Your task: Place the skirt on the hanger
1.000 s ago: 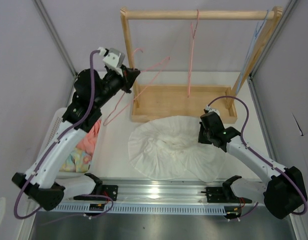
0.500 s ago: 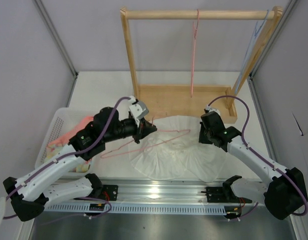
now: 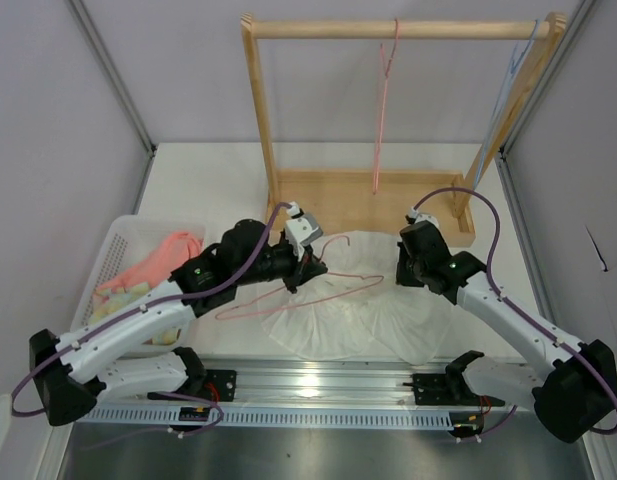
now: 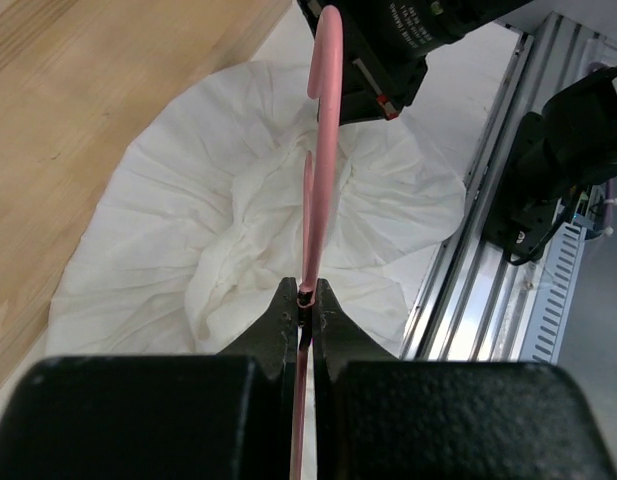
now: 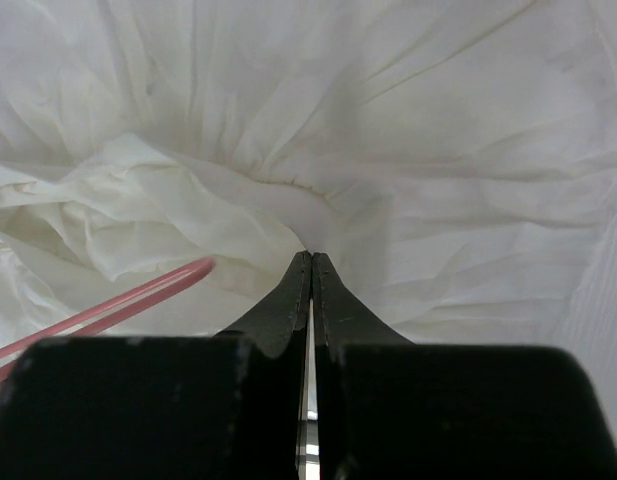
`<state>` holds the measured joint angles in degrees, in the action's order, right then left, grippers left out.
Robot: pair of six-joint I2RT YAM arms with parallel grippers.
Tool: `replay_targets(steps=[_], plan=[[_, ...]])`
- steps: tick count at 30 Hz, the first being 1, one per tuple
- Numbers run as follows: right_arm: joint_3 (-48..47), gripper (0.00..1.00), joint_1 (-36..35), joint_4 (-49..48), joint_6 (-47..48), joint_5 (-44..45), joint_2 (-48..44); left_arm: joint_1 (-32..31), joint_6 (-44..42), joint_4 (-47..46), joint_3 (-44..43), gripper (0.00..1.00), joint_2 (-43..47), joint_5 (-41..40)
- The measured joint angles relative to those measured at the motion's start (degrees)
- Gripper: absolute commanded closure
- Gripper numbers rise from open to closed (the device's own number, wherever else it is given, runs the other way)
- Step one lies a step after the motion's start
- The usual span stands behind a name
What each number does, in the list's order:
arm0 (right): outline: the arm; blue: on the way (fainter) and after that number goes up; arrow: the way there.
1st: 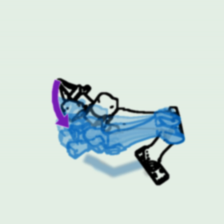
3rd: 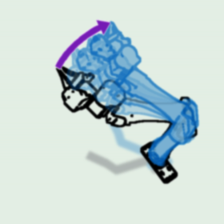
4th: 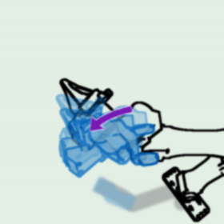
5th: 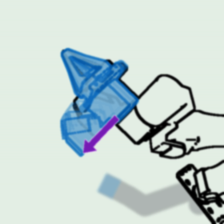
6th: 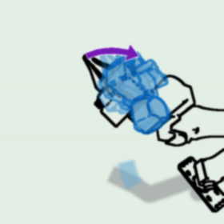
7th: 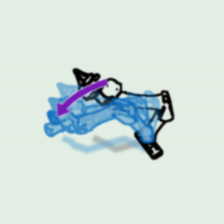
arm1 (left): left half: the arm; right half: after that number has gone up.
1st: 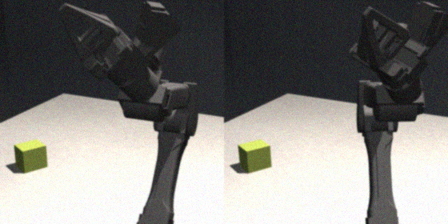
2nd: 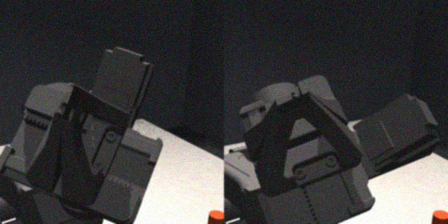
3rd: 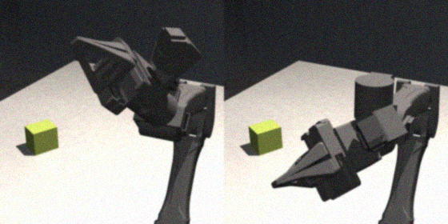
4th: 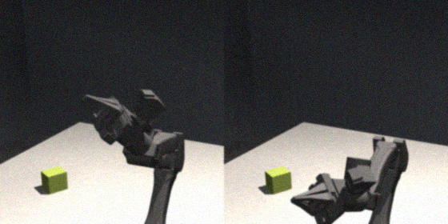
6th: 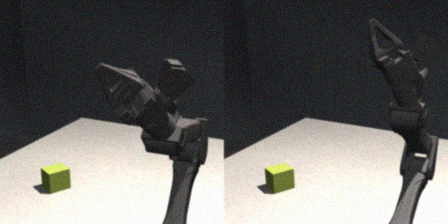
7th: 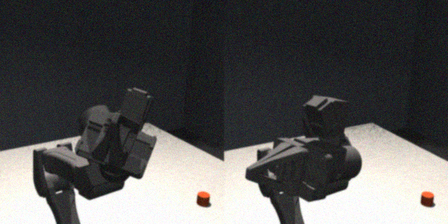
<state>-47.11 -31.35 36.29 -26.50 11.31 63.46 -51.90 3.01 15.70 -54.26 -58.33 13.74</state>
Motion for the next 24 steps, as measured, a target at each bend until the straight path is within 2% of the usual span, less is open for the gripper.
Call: replay_targets(steps=[5, 19, 24], plan=[[-0.9, 1.00, -1.0, 0.4, -0.2, 0.2, 0.0, 0.0, 0.0, -1.4, -0.3, 1.00, -6.2, 0.2], [-3.3, 1.00, -4.8, 3.0, -0.5, 0.3, -0.8, -0.1, 0.6, -10.1, -1.0, 1.00, -10.8, 4.5], [-3.9, 1.00, -6.3, 3.3, -0.9, 0.4, -1.2, -0.1, 1.7, -14.3, -1.4, 1.00, -14.9, 6.7]])
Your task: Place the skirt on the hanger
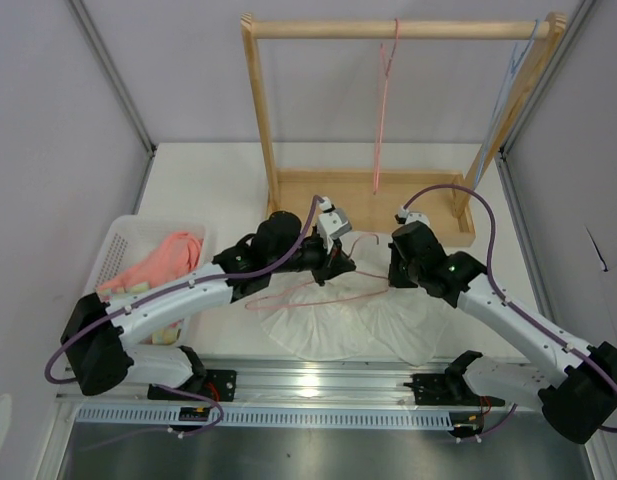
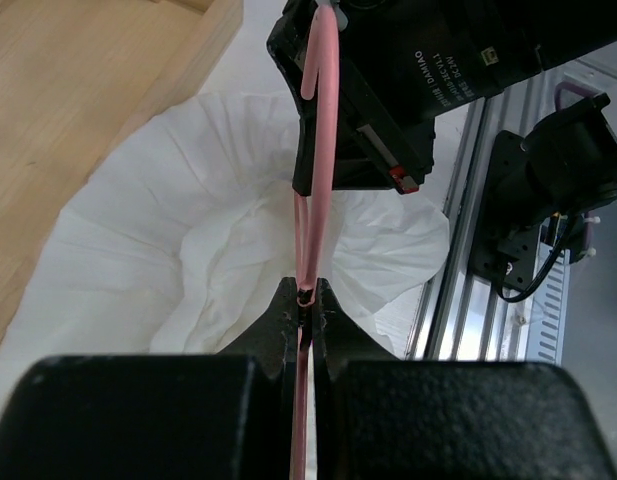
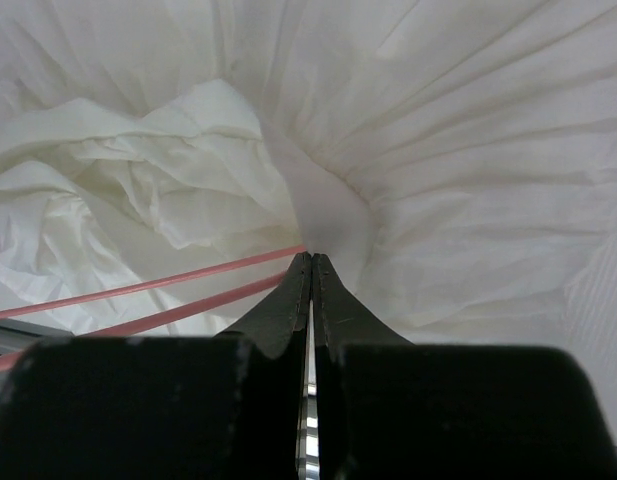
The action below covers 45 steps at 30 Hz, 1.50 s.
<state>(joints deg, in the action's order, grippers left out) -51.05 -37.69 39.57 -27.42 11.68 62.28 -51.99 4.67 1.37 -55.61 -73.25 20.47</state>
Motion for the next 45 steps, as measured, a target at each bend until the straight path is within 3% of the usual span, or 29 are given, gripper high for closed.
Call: replay_targets(steps=[17, 29, 31, 32, 38, 45], plan=[[2.6, 1.00, -1.3, -2.3, -1.3, -0.6, -3.0, 0.0, 10.0, -19.3, 0.5, 1.00, -18.6, 4.8], [6.8, 1.00, -1.5, -5.1, -0.8, 0.0, -3.3, 0.3, 14.4, -22.8, -3.1, 1.00, -26.4, 4.9], [8.5, 0.90, -1.6, -6.5, -0.8, 0.1, -3.3, 0.3, 14.9, -22.7, -4.0, 1.00, -27.6, 4.8], [9.5, 0.79, -1.6, -7.2, -1.0, 0.1, -3.3, 0.3, 15.0, -22.6, -4.2, 1.00, -28.0, 4.8], [10.9, 0.59, -2.0, -8.8, -1.5, 1.2, -4.1, 0.2, 16.3, -19.9, -6.4, 1.00, -30.4, 3.8], [10.9, 0.57, -2.0, -11.0, -1.2, 2.4, -10.9, 0.1, 16.6, -14.4, -9.0, 0.97, -30.8, 2.4]])
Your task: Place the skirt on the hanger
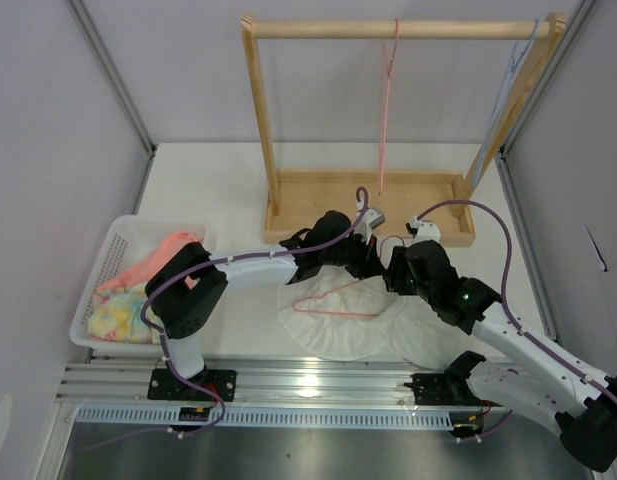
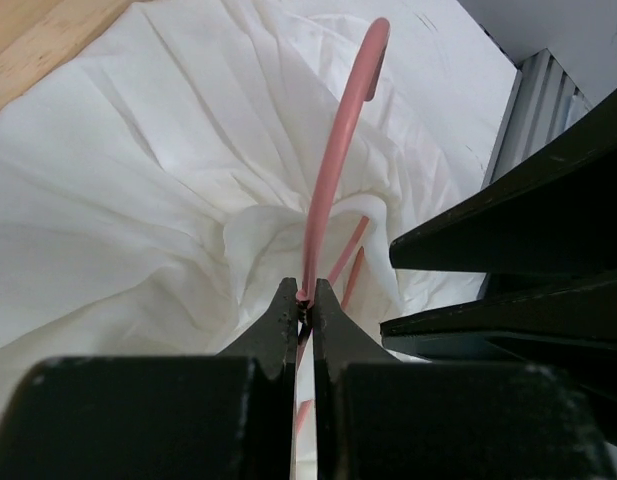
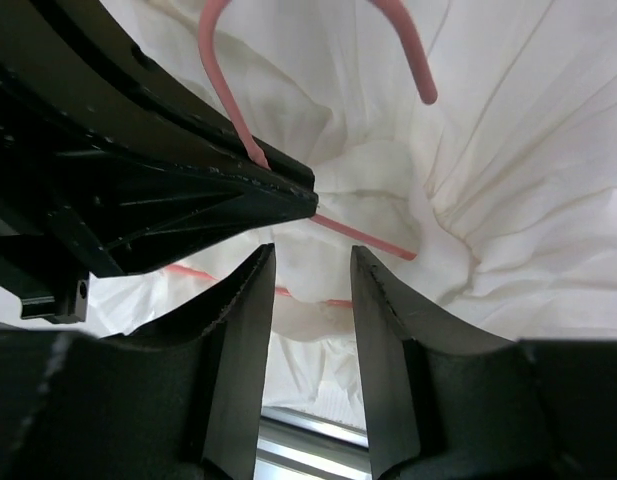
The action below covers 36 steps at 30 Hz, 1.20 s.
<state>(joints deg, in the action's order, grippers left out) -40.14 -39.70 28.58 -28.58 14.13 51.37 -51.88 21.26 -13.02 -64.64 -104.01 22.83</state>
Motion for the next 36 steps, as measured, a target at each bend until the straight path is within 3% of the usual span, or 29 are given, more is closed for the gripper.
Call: replay_targets(steps=[12, 20, 27, 32, 36], plan=[[0.3, 0.55, 0.0, -5.2, -2.2, 2.3, 0.7, -0.4, 0.4, 4.5, -1.2, 0.98, 0.0, -2.4], [-0.8, 0.50, 0.0, -8.6, -5.7, 6.3, 0.5, -0.9, 0.7, 4.7, -1.3, 0.93, 0.0, -3.2], [-1.4, 0.49, 0.0, -12.7, -6.9, 8.7, 5.1, -1.2, 0.8, 5.3, -1.3, 0.92, 0.0, -3.8], [-3.4, 0.61, 0.0, -12.7, -6.8, 9.6, 7.8, -1.2, 0.8, 6.0, -1.5, 0.92, 0.0, -4.8], [-3.9, 0.63, -0.1, -13.3, -7.0, 10.0, 8.9, -1.3, 0.8, 6.2, -1.5, 0.89, 0.0, -5.1]])
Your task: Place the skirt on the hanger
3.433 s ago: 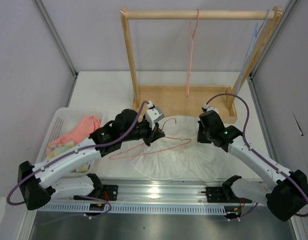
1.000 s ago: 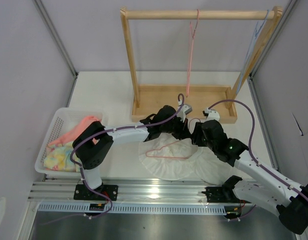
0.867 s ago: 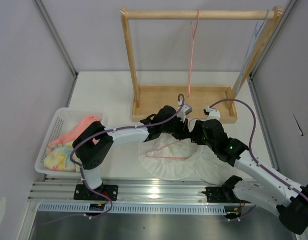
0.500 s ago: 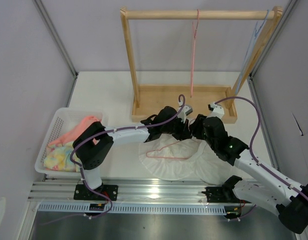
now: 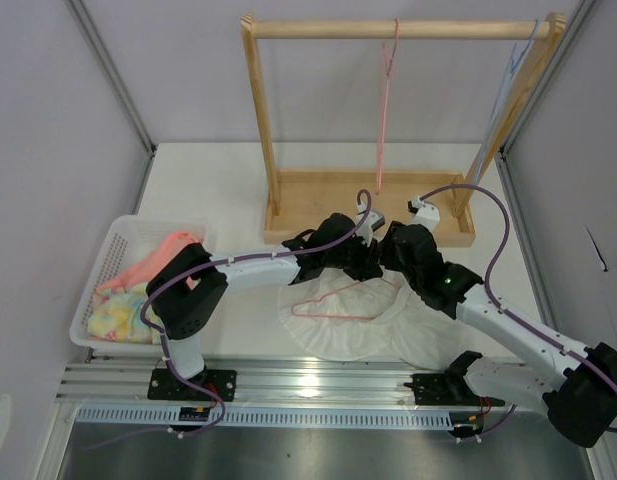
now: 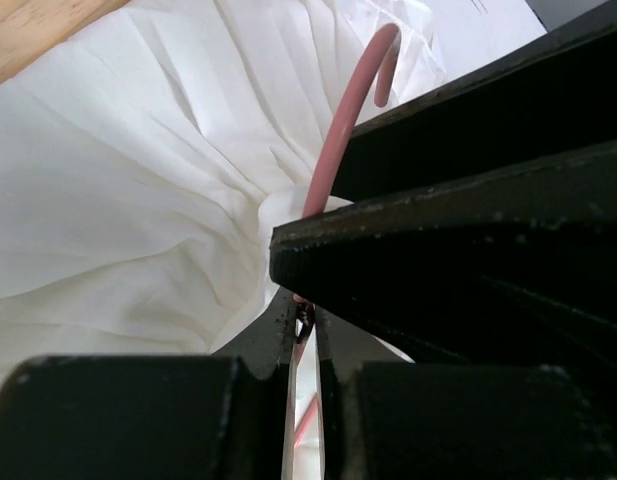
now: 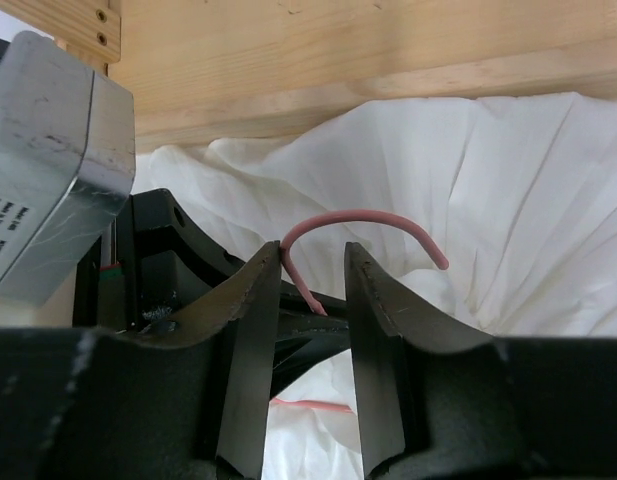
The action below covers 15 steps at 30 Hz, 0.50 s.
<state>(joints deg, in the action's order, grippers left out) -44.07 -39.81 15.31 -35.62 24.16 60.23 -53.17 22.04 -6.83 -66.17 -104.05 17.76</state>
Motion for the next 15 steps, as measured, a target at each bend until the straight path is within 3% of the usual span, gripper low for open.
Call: replay_targets(steps=[5, 9, 10, 11, 15], plan=[[0.0, 0.71, -0.1, -0.5, -0.3, 0.4, 0.4, -0.1, -0.1, 0.2, 0.0, 0.87, 0.0, -0.6], [-0.4, 0.87, -0.3, -1.1, -1.1, 0.6, 1.6, -0.4, -0.6, 0.7, 0.0, 0.82, 0.3, -1.1], [-0.4, 0.96, -0.3, -1.2, -1.3, 0.7, 1.8, -0.5, -0.8, 0.9, 0.0, 0.80, 0.5, -1.1], [-0.4, 1.00, -0.3, -1.3, -1.4, 0.9, 2.0, -0.6, -1.1, 1.0, 0.1, 0.75, 0.6, -1.1], [-0.4, 1.00, -0.3, -0.9, -1.6, 2.4, 2.3, -1.5, -2.7, 2.3, 0.9, 0.57, 2.2, -1.7]])
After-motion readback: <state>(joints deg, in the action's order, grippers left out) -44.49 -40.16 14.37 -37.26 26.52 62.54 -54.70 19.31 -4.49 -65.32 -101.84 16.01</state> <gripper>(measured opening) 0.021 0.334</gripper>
